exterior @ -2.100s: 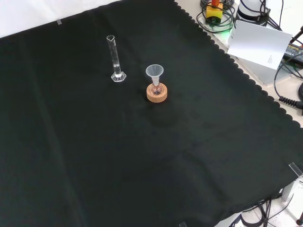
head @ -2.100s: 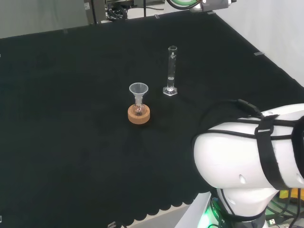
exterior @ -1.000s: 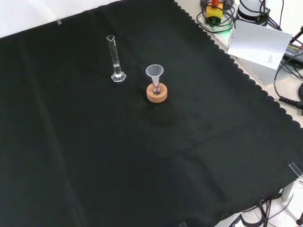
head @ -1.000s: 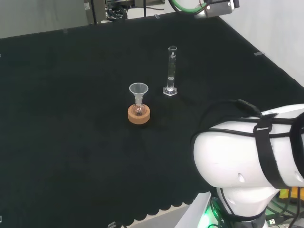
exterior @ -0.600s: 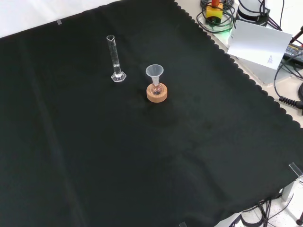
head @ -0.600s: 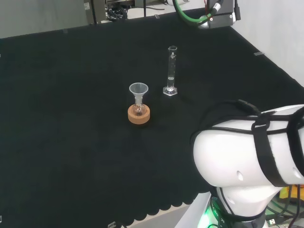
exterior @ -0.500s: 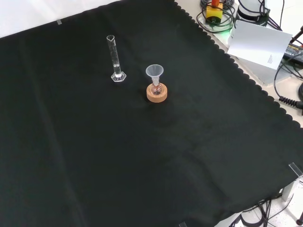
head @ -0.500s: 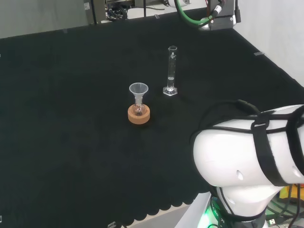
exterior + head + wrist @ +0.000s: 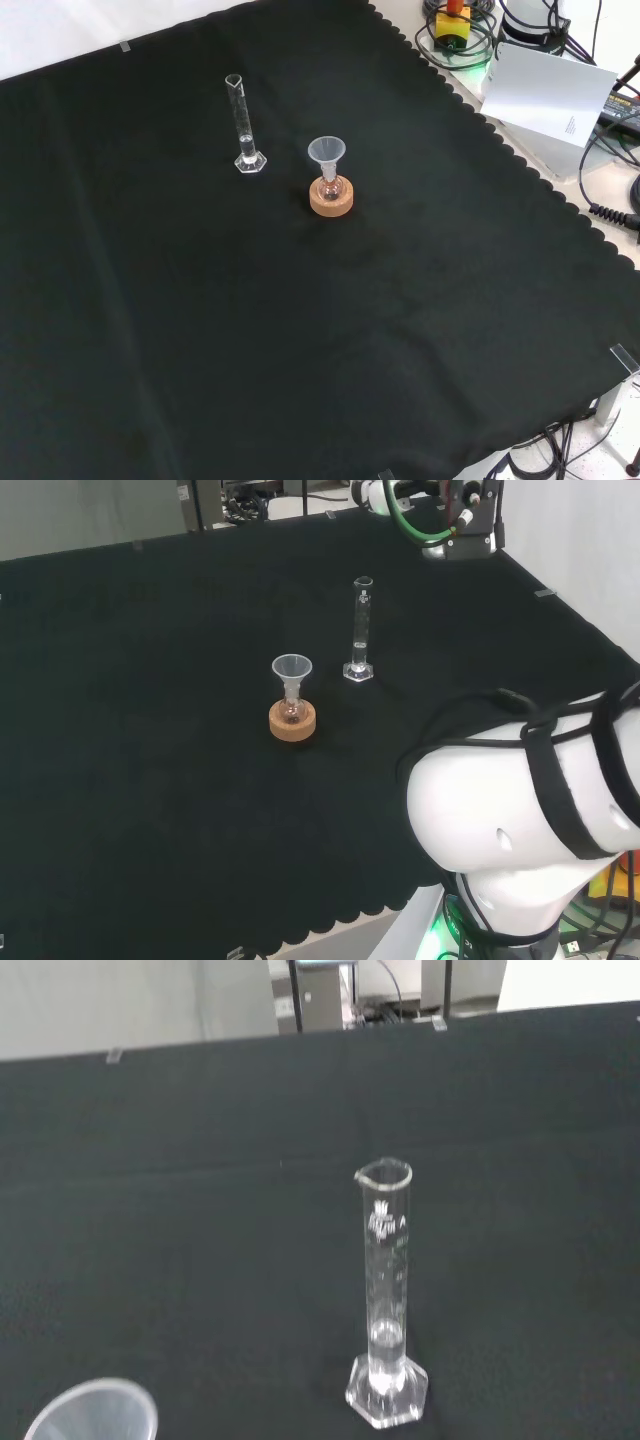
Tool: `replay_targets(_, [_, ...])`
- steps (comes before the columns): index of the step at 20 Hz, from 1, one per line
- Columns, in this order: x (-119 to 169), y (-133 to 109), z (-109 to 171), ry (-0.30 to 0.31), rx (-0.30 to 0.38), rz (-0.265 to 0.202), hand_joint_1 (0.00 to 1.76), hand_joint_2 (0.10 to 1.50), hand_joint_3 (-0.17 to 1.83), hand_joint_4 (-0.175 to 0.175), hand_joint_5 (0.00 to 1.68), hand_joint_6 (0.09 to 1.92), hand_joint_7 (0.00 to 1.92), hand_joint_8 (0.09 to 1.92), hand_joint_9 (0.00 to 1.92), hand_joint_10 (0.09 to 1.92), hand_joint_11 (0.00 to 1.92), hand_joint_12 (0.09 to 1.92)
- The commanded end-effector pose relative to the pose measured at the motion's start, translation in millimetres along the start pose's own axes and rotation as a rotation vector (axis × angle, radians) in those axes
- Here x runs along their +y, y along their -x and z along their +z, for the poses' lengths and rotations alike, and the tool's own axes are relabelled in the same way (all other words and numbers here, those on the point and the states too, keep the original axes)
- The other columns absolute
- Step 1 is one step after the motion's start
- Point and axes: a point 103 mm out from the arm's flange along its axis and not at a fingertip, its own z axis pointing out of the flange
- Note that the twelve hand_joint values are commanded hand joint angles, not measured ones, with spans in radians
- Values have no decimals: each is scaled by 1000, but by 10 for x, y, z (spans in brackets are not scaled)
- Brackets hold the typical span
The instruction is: Pick up the graduated cylinder.
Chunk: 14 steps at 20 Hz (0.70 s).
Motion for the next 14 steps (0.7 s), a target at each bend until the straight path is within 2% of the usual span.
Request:
replay_targets(1, [406, 362, 535, -19, 78, -5, 371, 1142, 233, -71, 407, 87, 266, 728, 460, 715, 142, 1392])
replay_targets(7, [603, 425, 920, -77, 110, -3, 457, 1082, 220, -63, 396, 87, 146, 694, 362, 687, 117, 1388])
replay_targets(10, [668, 436, 1074, -63, 170, 6, 474, 1059, 227, -58, 384, 87, 124, 691, 332, 697, 95, 1400])
replay_targets(14, [702, 437, 1249, -58, 185, -12, 513, 1027, 229, -56, 378, 87, 116, 691, 322, 707, 88, 1405])
